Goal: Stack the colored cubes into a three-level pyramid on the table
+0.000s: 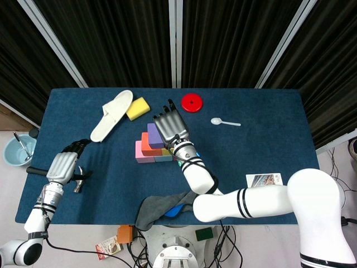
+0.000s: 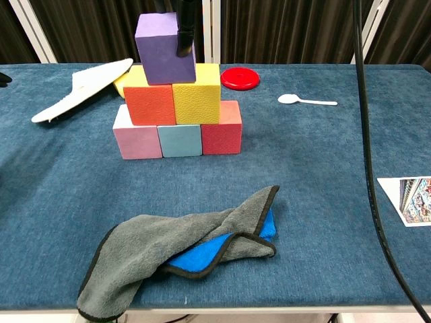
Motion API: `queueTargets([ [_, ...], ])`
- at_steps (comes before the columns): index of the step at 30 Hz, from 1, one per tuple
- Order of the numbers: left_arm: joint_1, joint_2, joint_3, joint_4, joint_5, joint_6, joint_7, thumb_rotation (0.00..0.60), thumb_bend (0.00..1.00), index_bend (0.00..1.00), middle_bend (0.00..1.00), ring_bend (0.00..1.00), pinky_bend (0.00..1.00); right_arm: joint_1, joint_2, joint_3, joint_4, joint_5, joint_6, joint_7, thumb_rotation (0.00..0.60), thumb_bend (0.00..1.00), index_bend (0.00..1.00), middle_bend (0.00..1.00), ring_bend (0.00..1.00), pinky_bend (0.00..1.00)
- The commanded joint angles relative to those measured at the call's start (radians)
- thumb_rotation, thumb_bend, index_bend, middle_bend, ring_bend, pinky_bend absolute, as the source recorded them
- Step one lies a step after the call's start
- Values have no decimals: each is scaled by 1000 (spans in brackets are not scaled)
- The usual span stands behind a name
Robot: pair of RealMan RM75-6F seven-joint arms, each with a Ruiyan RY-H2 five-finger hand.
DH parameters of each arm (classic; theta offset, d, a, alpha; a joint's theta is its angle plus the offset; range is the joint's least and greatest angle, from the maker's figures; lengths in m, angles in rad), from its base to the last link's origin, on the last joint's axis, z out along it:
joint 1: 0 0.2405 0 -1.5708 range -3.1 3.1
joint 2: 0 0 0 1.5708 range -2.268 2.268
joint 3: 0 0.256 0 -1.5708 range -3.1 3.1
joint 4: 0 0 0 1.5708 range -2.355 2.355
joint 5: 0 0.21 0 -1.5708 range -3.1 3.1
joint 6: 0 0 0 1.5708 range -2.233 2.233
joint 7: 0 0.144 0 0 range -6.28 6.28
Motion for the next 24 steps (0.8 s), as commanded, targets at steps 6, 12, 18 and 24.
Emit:
queueTargets([
  [6,-1,-2,-1,0,1,0,1,600,174,113,86,89,177,-3,-1,17,-5,11,1,-10,600,189,463,473,155,0],
  [12,-1,-1,0,-1,1,1,5,600,174,114,86,89,176,-2,-2,23,-12,24,2,-25,600,188,462,473,155,0],
  [18,1,-3,1,2,2,2,1,600,174,113,86,90,177,3,-17,23,3,35,4,-44,600,189,456,469,155,0],
  [24,1,-4,3,9,-1,-3,-3,600,174,113,86,89,176,0,-13,36,2,37,2,-43,600,189,449,464,155,0],
])
